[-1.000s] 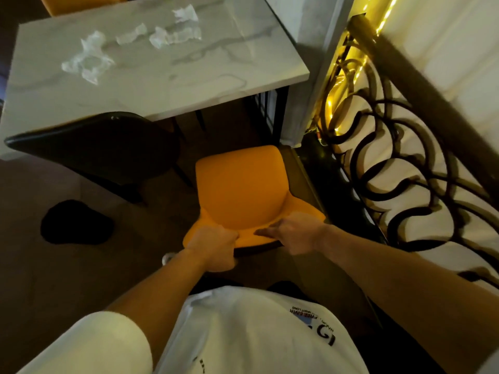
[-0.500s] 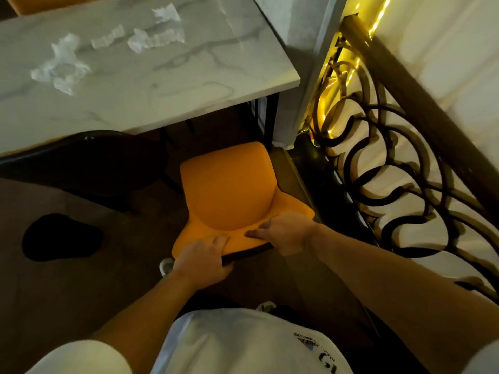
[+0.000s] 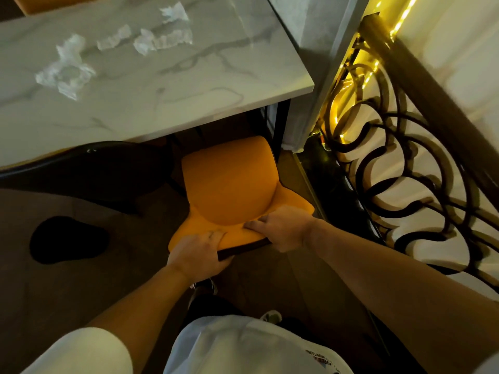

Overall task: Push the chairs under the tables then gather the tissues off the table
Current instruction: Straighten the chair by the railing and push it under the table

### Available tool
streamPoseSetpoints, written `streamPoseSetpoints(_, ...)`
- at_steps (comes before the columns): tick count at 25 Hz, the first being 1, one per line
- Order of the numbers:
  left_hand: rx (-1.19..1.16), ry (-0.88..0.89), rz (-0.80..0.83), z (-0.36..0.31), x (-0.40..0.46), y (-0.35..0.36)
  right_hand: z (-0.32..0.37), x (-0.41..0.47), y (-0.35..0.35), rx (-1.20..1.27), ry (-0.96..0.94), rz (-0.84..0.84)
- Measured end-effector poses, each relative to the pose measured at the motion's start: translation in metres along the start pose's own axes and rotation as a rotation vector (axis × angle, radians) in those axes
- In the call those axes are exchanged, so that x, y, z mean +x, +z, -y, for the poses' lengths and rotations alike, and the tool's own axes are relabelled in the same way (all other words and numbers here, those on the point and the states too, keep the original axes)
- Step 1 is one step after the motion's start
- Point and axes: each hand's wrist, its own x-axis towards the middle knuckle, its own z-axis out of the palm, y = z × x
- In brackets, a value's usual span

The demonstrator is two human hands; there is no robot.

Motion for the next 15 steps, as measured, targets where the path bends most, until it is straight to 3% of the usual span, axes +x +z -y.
streamPoseSetpoints(8,0.037,0.003,-0.071,0.032,0.042,-0.017,-0.032,0.037,-0.027,-0.002,0.006,0.001)
streamPoseSetpoints(15,0.040,0.023,-0.138,0.069,0.092,-0.033,-0.074,0.081,-0.045,0.022,-0.006,-0.102)
